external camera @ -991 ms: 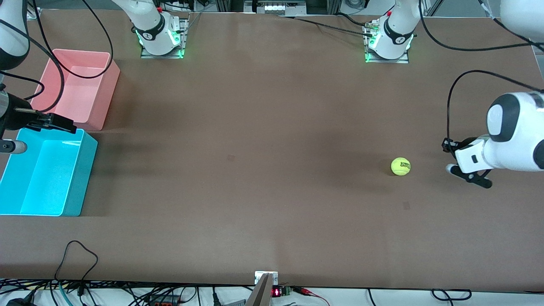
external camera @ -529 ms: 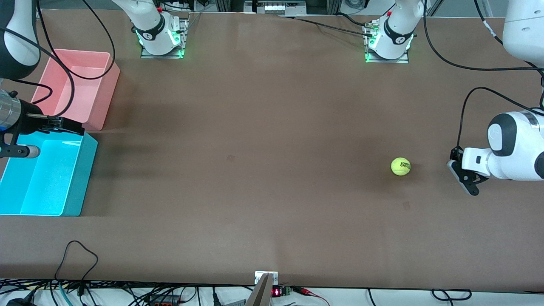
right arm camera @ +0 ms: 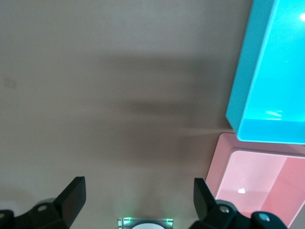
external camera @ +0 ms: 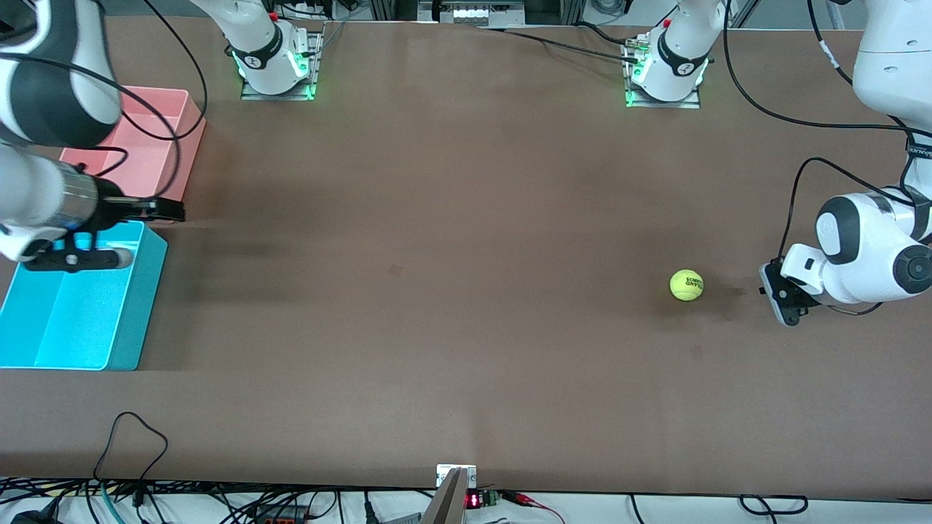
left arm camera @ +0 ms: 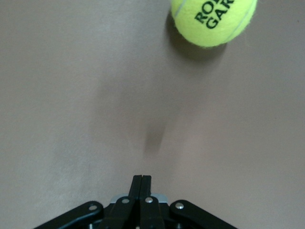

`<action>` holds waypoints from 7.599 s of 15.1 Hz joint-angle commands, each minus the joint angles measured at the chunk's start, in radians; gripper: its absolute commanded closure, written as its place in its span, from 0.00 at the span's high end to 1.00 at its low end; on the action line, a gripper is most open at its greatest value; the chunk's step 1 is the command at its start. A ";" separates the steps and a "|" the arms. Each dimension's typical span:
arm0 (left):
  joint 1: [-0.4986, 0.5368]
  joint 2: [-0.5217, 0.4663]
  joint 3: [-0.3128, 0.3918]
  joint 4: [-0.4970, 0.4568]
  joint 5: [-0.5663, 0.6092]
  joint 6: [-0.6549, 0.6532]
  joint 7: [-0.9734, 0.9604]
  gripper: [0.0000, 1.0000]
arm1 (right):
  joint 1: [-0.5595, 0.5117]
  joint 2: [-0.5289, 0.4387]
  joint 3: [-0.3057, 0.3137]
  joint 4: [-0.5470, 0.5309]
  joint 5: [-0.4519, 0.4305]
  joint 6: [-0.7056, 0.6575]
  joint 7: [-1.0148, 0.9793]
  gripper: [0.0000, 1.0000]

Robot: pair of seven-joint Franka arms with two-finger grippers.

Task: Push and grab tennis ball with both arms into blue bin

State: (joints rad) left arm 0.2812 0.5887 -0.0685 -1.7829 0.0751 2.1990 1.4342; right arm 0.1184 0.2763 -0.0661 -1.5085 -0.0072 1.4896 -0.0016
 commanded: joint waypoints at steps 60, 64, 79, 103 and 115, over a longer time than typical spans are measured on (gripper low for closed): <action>-0.332 -0.398 0.093 0.312 -0.009 -0.441 -1.509 1.00 | 0.309 0.018 0.264 -0.880 0.139 1.118 0.005 1.00; -0.275 -0.440 0.067 0.300 -0.011 -0.590 -1.491 1.00 | 0.333 0.061 0.264 -0.851 0.141 1.195 0.000 1.00; -0.198 -0.567 -0.016 0.094 -0.063 -0.493 -1.489 1.00 | 0.337 0.098 0.264 -0.806 0.142 1.227 -0.001 1.00; -0.198 -0.550 -0.016 0.157 -0.066 -0.544 -1.489 1.00 | 0.336 0.107 0.221 -0.743 0.145 1.235 0.003 0.07; -0.206 -0.552 -0.017 0.158 -0.067 -0.544 -1.491 1.00 | 0.165 -0.006 -0.088 -0.418 0.021 0.618 -0.034 0.09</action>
State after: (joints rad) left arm 0.0732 0.0397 -0.0831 -1.6363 0.0242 1.6701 -0.0651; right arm 0.2922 0.2783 -0.0750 -1.9388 0.0595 2.1395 -0.0076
